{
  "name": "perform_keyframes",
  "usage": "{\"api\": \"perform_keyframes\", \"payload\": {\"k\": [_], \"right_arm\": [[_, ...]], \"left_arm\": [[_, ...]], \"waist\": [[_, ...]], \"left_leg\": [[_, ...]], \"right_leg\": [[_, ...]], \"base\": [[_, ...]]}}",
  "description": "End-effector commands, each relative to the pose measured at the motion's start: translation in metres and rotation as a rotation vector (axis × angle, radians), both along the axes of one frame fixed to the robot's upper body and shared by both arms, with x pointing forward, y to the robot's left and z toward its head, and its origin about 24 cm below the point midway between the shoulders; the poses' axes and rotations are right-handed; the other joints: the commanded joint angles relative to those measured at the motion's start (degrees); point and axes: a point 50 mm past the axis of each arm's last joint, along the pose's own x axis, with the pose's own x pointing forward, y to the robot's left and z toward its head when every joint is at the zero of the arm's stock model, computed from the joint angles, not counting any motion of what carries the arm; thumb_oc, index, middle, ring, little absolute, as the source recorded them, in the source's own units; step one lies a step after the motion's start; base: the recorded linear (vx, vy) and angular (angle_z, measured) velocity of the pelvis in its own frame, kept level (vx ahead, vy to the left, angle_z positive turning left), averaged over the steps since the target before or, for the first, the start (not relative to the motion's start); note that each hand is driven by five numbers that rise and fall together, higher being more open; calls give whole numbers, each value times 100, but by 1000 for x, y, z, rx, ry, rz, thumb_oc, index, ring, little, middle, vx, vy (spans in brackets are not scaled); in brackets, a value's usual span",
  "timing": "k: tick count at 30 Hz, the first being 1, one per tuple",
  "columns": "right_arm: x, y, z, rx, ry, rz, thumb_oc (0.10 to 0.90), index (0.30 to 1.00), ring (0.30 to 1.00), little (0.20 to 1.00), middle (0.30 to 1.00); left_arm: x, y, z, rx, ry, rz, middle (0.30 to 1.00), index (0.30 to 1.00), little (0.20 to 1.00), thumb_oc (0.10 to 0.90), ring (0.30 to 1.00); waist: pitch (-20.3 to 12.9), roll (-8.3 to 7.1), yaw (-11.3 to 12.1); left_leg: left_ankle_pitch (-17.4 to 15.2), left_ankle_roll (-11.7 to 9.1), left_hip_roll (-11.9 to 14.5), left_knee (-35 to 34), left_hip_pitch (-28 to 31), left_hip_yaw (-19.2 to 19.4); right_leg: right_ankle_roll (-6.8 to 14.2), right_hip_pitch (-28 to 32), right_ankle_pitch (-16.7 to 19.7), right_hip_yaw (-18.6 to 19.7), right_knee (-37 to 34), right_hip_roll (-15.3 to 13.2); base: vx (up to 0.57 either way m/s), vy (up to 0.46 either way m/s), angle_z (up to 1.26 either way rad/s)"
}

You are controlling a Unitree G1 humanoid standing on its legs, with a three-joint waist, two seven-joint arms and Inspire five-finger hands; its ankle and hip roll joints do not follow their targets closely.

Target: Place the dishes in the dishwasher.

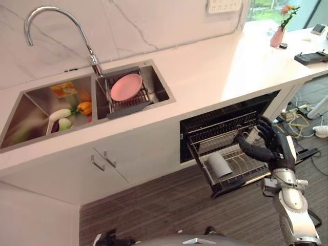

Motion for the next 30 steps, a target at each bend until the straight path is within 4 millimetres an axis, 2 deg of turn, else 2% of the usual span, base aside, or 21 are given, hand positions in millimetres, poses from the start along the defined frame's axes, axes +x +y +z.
{"api": "perform_keyframes", "payload": {"k": [1, 2, 3, 4, 6, 7, 8, 9, 10, 13, 15, 16, 17, 18, 20, 24, 26, 27, 28, 29, 30], "right_arm": [[32, 30, 83, 69, -452, 195, 800, 900, 900, 900, 900], [32, 30, 83, 69, -453, 194, 800, 900, 900, 900, 900], [35, 31, 84, 95, -464, 193, 800, 900, 900, 900, 900], [39, 34, 85, 130, -471, 191, 800, 900, 900, 900, 900], [43, 33, 86, 139, -473, 182, 800, 900, 900, 900, 900], [48, 36, 88, 170, -490, 179, 800, 900, 900, 900, 900], [48, 36, 89, 170, -492, 180, 800, 900, 900, 900, 900], [50, 40, 93, 195, -519, 188, 800, 900, 900, 900, 900], [50, 40, 93, 195, -520, 188, 800, 900, 900, 900, 900], [49, 38, 97, 209, -540, 185, 800, 900, 900, 900, 900], [45, 28, 98, 203, -555, 146, 800, 900, 900, 900, 900], [44, 26, 97, 205, -557, 134, 800, 900, 900, 900, 900], [44, 26, 97, 206, -556, 135, 800, 900, 900, 900, 900], [40, 22, 94, 202, -550, 115, 800, 900, 900, 900, 900], [39, 22, 92, 201, -542, 112, 800, 900, 900, 900, 900], [34, 19, 90, 145, -512, 120, 800, 900, 900, 900, 900], [35, 21, 93, 100, -502, 141, 800, 900, 900, 900, 900], [35, 23, 94, 85, -493, 162, 800, 900, 900, 900, 900], [35, 23, 94, 85, -493, 162, 800, 900, 900, 900, 900], [35, 24, 95, 73, -488, 170, 800, 900, 900, 900, 900], [35, 24, 96, 39, -479, 178, 800, 900, 900, 900, 900]], "left_arm": [[24, 13, 8, 74, -58, -96, 900, 900, 900, 800, 900], [24, 13, 8, 74, -59, -97, 900, 900, 900, 800, 900], [37, 7, 10, 65, -95, -130, 900, 900, 900, 800, 900], [64, -1, 16, 53, -180, -198, 900, 900, 900, 800, 900], [73, -4, 19, 49, -209, -215, 900, 900, 900, 800, 900], [82, -5, 22, 42, -233, -222, 900, 900, 900, 800, 900], [83, -5, 23, 43, -234, -220, 900, 900, 900, 800, 900], [82, -2, 22, 42, -222, -201, 900, 900, 900, 800, 900], [83, -2, 22, 42, -223, -200, 900, 900, 900, 800, 900], [73, -3, 17, 35, -176, -203, 900, 900, 900, 800, 900], [59, -2, 12, 23, -123, -192, 900, 900, 900, 800, 900], [56, -1, 11, 26, -110, -185, 900, 900, 900, 800, 900], [56, 0, 11, 26, -109, -184, 900, 900, 900, 800, 900], [51, 1, 10, 28, -88, -162, 900, 900, 900, 800, 900], [48, 2, 9, 27, -81, -151, 900, 900, 900, 800, 900], [39, -4, 6, -6, -63, -161, 900, 900, 900, 800, 900], [34, -4, 5, -47, -83, -35, 900, 900, 900, 800, 900], [35, 0, 6, -66, -123, 131, 900, 900, 900, 800, 900], [35, 0, 6, -66, -124, 132, 900, 900, 900, 800, 900], [39, 0, 7, -73, -149, 163, 900, 900, 900, 800, 900], [49, 0, 10, -65, -186, 139, 900, 900, 900, 800, 900]], "waist": [[-118, -368, 206], [-115, -384, 199], [-103, -429, 227], [-79, -518, 273], [-51, -590, 300], [27, -622, 288], [38, -651, 300], [109, -656, 239], [109, -670, 257], [140, -676, 105], [98, -639, 44], [108, -680, 0], [89, -641, -4], [110, -705, -96], [93, -718, -96], [-26, -691, -94], [-3, -692, -37], [50, -778, 11], [49, -769, 0], [81, -801, 10], [157, -911, 66]], "left_leg": [[-254, 301, -370, 232, -68, -112], [-271, 322, -400, 242, -77, -123], [-428, 445, -602, 312, -124, -253], [-699, 670, -915, 500, -207, -409], [-859, 828, -1118, 615, -238, -489], [-1041, 1087, -1386, 668, -159, -659], [-1057, 1106, -1421, 671, -156, -641], [-1134, 1282, -1557, 585, -1, -716], [-1141, 1289, -1575, 575, 4, -693], [-1045, 1366, -1695, 317, 243, -681], [-1199, 1303, -1757, 86, 511, -836], [-1140, 1283, -1767, 94, 511, -798], [-1222, 1268, -1738, 75, 561, -877], [-1201, 1240, -1773, 115, 598, -877], [-1273, 1226, -1803, 150, 640, -898], [-1528, 1092, -1773, 734, 580, -1007], [-1289, 821, -1596, 1566, 244, -1004], [-929, 463, -1432, 2637, -211, -1066], [-948, 455, -1411, 2684, -243, -1081], [-798, 324, -1305, 3050, -394, -1067], [-469, 136, -1237, 3540, -696, -1085]], "right_leg": [[391, -115, -470, -2, 421, -776], [411, -118, -470, -9, 438, -813], [456, -96, -428, -18, 612, -1017], [465, -83, -442, 14, 1096, -1325], [514, -155, -451, 101, 1466, -1538], [452, -375, -284, 404, 2345, -1713], [472, -429, -313, 455, 2429, -1766], [501, -804, -235, 760, 3104, -1596], [509, -855, -259, 807, 3165, -1620], [299, -1437, -414, 1029, 2961, -931], [380, -1572, -543, 901, 2194, -673], [336, -1678, -351, 847, 1870, -673], [411, -1642, -435, 922, 1874, -625], [413, -1779, -164, 1076, 1646, -626], [394, -1722, -175, 1078, 1565, -607], [278, -1294, -267, 820, 1221, -528], [142, -1041, -411, 771, 1118, -445], [-23, -828, -531, 792, 1039, -386], [-31, -831, -533, 779, 1038, -371], [-124, -752, -641, 783, 1042, -323], [-275, -628, -778, 808, 1068, -309]], "base": [[86, 406, 45], [88, 426, 40], [123, 444, 52], [169, 577, 60], [156, 426, 65], [128, 278, 60], [272, 466, 65], [138, 212, 34], [231, 280, 23], [212, 92, 11], [363, -38, 3], [151, -66, 5], [186, -151, 16], [163, -95, 34], [166, -141, 39], [228, -247, 22], [136, -305, 21], [108, -306, 7], [103, -292, -8], [92, -246, -18], [92, -246, -25]]}}
